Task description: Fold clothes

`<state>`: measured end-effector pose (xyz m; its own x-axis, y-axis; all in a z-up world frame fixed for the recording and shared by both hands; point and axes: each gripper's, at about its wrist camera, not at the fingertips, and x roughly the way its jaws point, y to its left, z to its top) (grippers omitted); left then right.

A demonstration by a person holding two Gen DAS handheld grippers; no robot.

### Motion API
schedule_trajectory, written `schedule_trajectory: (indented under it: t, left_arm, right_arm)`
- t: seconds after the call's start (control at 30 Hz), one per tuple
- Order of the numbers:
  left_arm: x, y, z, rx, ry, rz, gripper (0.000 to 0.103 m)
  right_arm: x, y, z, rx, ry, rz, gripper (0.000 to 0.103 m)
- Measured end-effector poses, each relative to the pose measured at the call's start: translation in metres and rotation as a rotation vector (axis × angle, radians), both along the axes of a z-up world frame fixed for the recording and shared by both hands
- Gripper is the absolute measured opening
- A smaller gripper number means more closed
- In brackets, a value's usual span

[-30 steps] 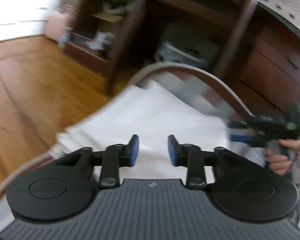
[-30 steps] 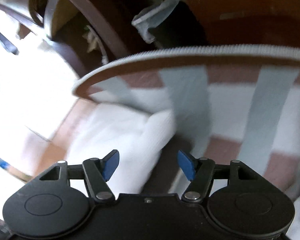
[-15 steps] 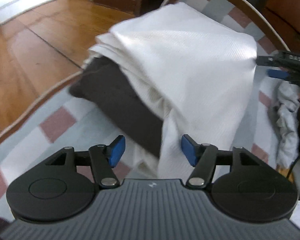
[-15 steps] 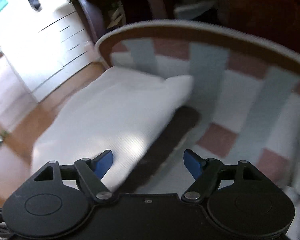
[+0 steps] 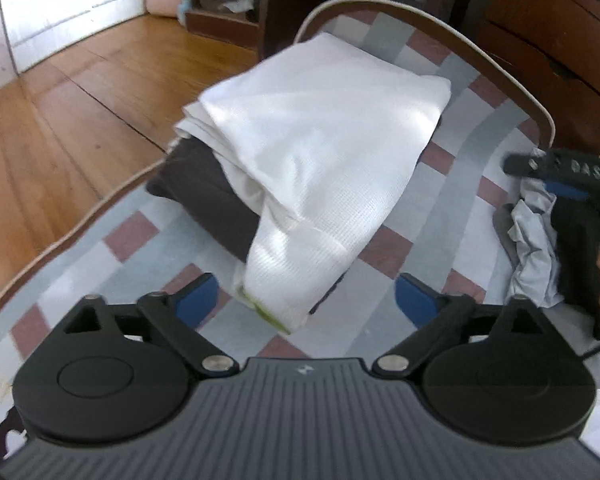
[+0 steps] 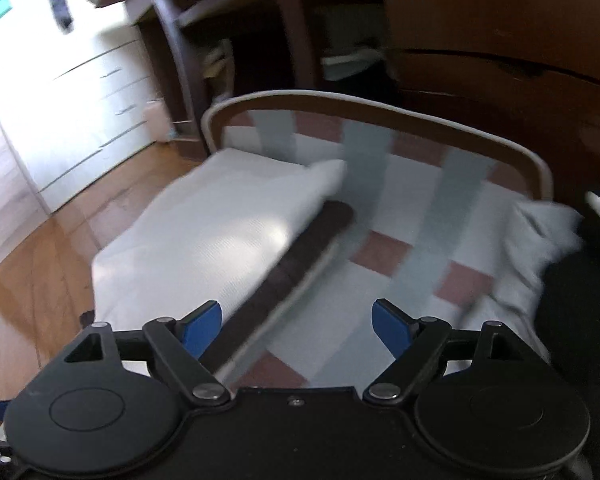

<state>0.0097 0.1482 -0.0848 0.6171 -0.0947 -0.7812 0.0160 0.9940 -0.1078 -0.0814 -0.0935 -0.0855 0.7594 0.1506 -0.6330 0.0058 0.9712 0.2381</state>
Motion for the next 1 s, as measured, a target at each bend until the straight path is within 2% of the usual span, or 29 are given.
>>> schedule_trajectory:
  t: [0.07, 0.17, 0.27, 0.43, 0.53, 0.67, 1.0]
  left_arm:
    - [-0.008, -0.002, 0.005, 0.021, 0.015, -0.030, 0.099]
    - [-0.017, -0.009, 0.017, 0.108, 0.020, -0.061, 0.099]
    - [-0.025, -0.019, 0.031, 0.175, 0.000, -0.073, 0.102]
    - [-0.036, -0.036, 0.048, 0.153, 0.017, -0.115, 0.103]
    - [-0.045, -0.049, 0.053, 0.209, -0.011, -0.139, 0.103]
    - [-0.049, -0.064, 0.051, 0.301, 0.007, -0.167, 0.103]
    - [-0.030, -0.070, 0.036, 0.374, 0.083, -0.136, 0.103]
  right_arm:
    - [-0.018, -0.002, 0.006, 0.019, 0.009, -0.040, 0.086]
    - [-0.035, -0.007, 0.016, 0.091, 0.038, 0.013, 0.086]
    - [-0.045, -0.008, 0.025, 0.069, 0.081, 0.041, 0.086]
    - [-0.059, -0.006, 0.033, 0.053, 0.186, 0.104, 0.086]
    - [-0.069, 0.000, 0.036, 0.023, 0.248, 0.153, 0.086]
    - [-0.082, 0.009, 0.040, -0.009, 0.270, 0.222, 0.086]
    - [-0.090, 0.024, 0.049, -0.104, 0.232, 0.247, 0.086]
